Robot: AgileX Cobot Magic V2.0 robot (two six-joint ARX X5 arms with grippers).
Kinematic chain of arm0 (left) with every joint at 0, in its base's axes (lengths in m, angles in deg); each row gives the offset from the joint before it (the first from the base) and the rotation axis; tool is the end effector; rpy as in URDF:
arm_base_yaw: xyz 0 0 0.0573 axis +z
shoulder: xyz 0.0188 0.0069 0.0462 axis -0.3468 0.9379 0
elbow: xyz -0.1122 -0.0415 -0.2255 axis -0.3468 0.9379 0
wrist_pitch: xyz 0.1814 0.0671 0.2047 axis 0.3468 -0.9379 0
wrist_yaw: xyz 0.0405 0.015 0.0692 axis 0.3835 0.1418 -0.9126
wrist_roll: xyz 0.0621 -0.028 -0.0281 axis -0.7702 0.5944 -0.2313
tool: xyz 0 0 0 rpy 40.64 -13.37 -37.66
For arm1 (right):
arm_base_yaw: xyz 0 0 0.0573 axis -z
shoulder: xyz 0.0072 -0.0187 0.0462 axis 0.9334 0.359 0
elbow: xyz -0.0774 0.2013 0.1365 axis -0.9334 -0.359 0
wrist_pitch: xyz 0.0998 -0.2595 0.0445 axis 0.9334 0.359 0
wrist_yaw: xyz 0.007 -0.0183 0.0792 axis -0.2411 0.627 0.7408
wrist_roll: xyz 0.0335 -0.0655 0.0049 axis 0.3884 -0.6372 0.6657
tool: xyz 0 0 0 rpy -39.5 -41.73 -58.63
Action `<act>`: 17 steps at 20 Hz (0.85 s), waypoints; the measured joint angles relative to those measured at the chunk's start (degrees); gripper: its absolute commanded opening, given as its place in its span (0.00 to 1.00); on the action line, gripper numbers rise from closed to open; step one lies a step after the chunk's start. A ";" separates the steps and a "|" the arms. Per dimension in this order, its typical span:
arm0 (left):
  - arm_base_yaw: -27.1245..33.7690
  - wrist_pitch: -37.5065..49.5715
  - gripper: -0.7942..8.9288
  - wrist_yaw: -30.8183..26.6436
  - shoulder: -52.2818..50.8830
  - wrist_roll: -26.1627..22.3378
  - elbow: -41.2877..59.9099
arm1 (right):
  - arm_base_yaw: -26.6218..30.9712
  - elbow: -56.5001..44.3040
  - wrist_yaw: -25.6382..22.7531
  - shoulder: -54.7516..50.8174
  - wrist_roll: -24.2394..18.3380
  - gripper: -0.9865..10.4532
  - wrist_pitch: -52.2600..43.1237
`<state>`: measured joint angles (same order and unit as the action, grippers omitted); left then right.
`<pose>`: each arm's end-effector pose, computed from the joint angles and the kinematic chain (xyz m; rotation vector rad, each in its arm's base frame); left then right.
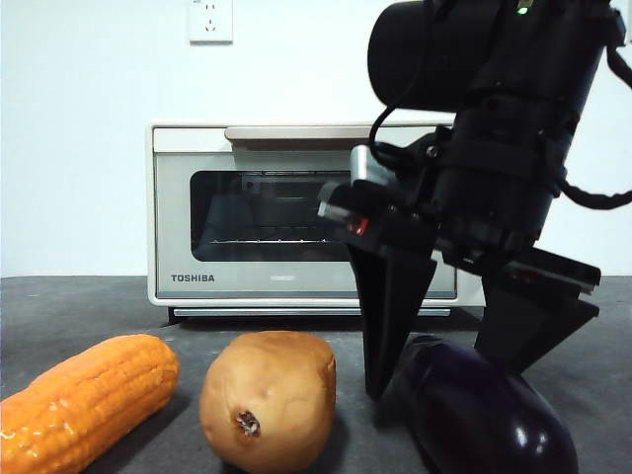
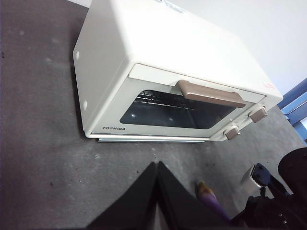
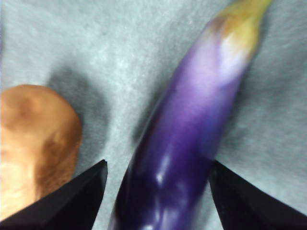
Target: Take the eggplant from the table,put the eggplant in the oven
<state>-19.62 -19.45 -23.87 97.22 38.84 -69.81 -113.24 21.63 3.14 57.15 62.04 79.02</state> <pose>0.1856 -0.0283 0.2980 -0.4225 0.4697 -0.4686 0.2127 0.2226 0.1146 0.0390 1.4099 0.4779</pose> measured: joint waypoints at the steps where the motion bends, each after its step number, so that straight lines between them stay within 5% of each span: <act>1: 0.00 0.00 0.09 0.00 0.28 0.00 0.00 | -0.20 0.00 -0.52 0.17 0.02 0.33 -0.04; 5: 0.00 -0.02 0.09 0.02 2.03 -0.04 0.00 | -0.33 0.00 -0.48 0.15 0.83 0.18 -0.02; 8: -0.96 -0.02 0.09 0.02 4.04 -0.15 -0.02 | -0.35 0.13 -0.39 -1.09 0.90 0.18 1.66; 17: -16.48 0.04 0.09 -0.59 26.03 -2.25 -14.23 | -0.35 1.73 -3.08 -30.29 -3.56 0.18 10.54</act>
<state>-36.10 -19.41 -24.46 123.25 36.59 -84.04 -113.58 23.35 0.06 26.85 58.47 89.55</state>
